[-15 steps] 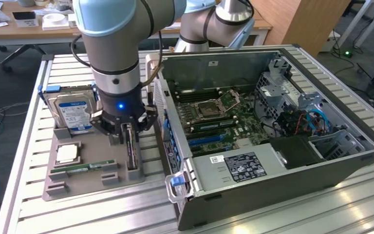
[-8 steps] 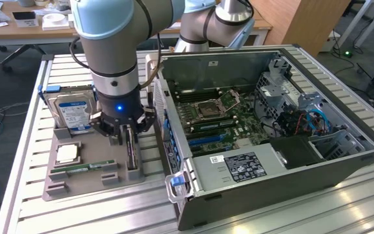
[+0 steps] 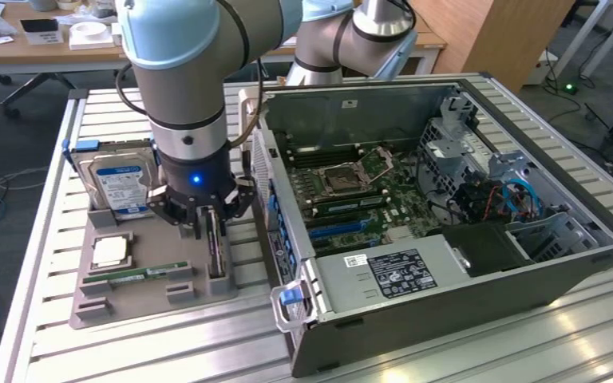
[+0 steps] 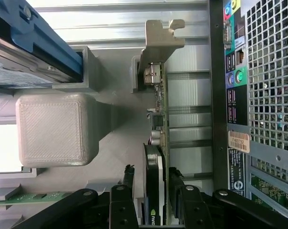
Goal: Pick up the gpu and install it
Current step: 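Pick up the gpu and move the gpu toward the slot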
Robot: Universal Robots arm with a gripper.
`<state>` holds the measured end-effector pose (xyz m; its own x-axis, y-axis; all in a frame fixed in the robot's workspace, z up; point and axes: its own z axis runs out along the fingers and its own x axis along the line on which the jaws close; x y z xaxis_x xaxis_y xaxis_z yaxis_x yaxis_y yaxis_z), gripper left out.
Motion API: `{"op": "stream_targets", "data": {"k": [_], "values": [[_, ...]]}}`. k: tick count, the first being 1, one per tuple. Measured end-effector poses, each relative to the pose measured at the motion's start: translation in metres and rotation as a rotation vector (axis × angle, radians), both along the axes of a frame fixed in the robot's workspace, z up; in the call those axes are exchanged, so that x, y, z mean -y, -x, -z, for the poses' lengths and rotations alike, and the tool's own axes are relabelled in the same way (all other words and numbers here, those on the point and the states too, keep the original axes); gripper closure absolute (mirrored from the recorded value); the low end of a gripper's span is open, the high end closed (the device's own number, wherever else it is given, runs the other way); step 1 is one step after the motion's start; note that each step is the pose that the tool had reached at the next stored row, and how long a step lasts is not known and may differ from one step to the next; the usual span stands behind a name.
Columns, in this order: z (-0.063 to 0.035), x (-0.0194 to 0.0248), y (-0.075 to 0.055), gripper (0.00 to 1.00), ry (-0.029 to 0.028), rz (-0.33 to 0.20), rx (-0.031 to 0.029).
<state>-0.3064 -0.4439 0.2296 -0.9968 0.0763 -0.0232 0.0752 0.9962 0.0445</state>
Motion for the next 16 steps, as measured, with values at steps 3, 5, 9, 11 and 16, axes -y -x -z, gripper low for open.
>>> {"op": "stream_targets", "data": {"k": [3,5,9,11,16], "values": [[0.0002,0.0000,-0.0012,0.58,-0.0003,0.000,0.0002],[0.0001,0.0000,-0.0017,0.58,-0.0002,0.000,0.0002],[0.0000,0.0007,-0.0018,0.58,-0.0001,0.000,0.0000],[0.0000,0.0012,-0.0018,0.58,-0.0001,0.000,0.0000],[0.0006,0.0015,-0.0018,0.58,-0.0001,0.000,0.0001]]}}
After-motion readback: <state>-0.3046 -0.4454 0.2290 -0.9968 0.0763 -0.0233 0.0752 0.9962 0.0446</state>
